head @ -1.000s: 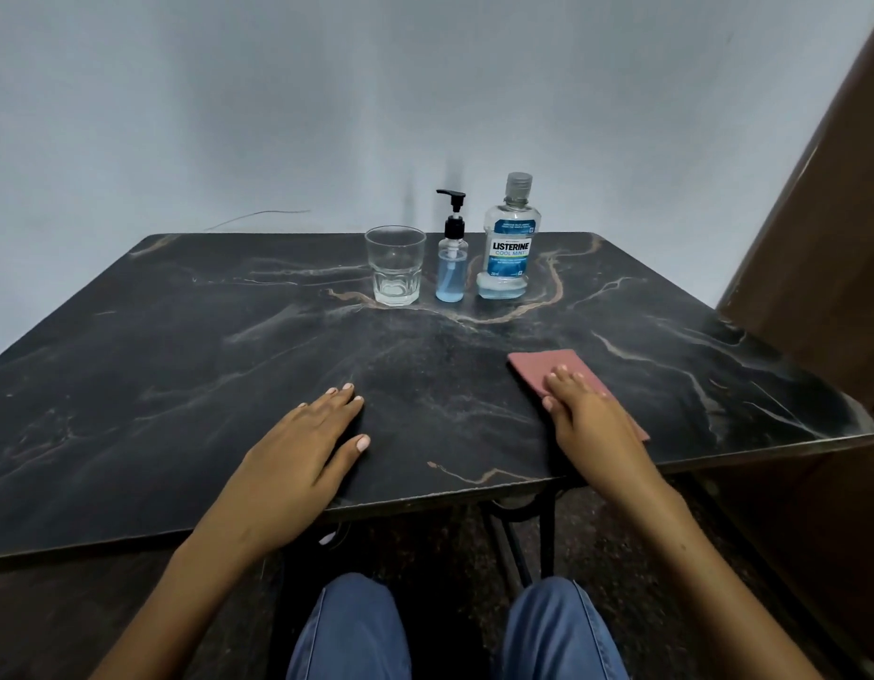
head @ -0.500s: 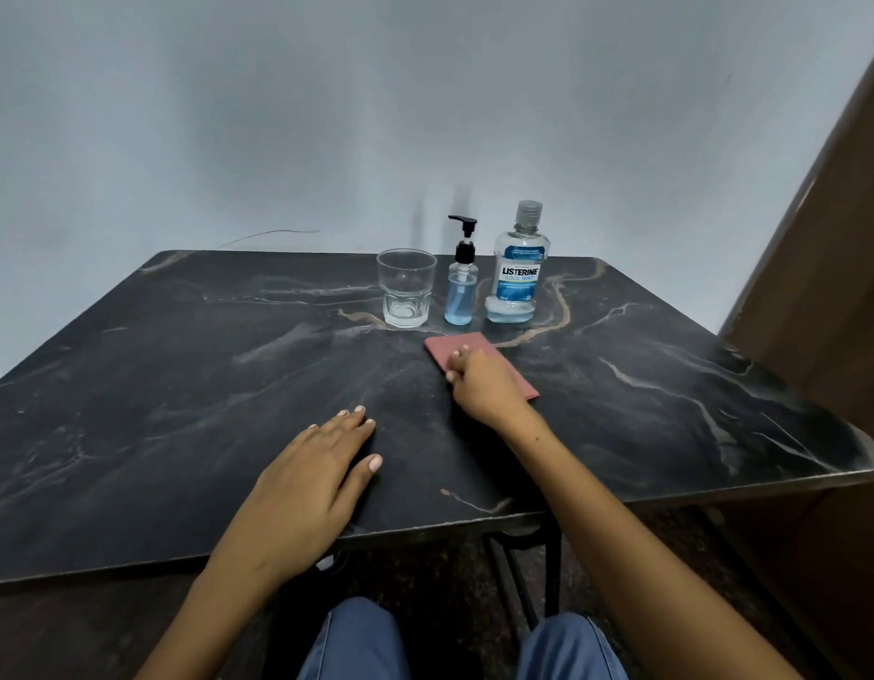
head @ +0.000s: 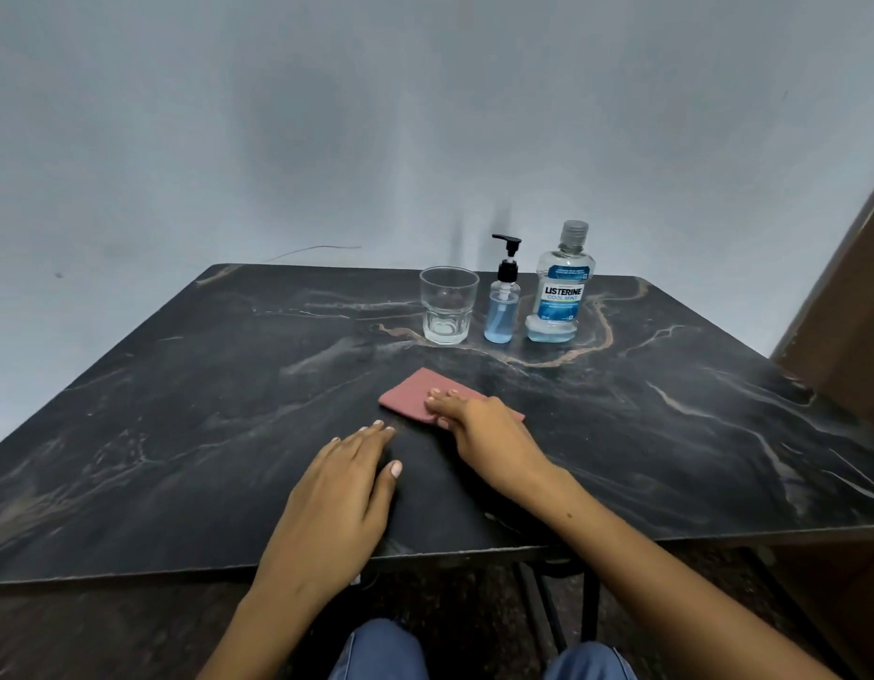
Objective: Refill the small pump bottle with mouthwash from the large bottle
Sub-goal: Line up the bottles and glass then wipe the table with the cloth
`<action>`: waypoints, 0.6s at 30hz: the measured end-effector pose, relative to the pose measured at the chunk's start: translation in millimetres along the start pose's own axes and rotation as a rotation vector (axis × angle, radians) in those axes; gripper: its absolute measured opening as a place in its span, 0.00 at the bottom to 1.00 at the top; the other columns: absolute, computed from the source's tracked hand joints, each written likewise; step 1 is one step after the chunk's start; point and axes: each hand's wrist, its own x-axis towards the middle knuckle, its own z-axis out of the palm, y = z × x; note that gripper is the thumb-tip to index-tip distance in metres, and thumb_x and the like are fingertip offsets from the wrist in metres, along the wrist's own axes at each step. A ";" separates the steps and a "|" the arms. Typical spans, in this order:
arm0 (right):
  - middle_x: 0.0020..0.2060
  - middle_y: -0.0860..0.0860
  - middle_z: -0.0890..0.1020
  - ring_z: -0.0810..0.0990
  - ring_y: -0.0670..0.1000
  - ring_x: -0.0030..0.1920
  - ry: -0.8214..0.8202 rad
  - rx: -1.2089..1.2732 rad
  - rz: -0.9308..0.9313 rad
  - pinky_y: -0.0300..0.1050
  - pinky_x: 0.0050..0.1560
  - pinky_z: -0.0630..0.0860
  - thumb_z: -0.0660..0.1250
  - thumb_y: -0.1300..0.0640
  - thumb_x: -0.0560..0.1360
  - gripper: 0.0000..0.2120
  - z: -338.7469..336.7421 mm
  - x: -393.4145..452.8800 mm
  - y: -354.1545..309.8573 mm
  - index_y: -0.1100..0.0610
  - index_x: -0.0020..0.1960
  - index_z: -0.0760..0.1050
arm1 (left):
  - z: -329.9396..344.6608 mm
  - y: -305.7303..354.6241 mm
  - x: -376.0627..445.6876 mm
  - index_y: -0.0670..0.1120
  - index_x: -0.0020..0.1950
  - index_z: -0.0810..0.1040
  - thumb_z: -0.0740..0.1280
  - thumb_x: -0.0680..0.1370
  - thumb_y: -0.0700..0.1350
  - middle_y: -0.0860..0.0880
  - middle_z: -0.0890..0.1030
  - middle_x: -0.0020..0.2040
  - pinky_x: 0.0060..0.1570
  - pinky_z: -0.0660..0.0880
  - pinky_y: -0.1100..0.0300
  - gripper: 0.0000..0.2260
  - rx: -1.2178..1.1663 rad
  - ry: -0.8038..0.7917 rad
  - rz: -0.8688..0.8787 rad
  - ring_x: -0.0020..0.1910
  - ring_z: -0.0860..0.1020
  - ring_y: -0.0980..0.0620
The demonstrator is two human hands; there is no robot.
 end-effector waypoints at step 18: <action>0.69 0.53 0.72 0.64 0.49 0.73 -0.346 0.247 -0.302 0.41 0.75 0.57 0.61 0.66 0.79 0.17 -36.0 -58.6 -14.1 0.62 0.67 0.72 | -7.6 6.7 -3.7 0.44 0.70 0.71 0.55 0.83 0.47 0.46 0.70 0.72 0.73 0.56 0.57 0.18 -0.059 0.029 -0.056 0.72 0.66 0.51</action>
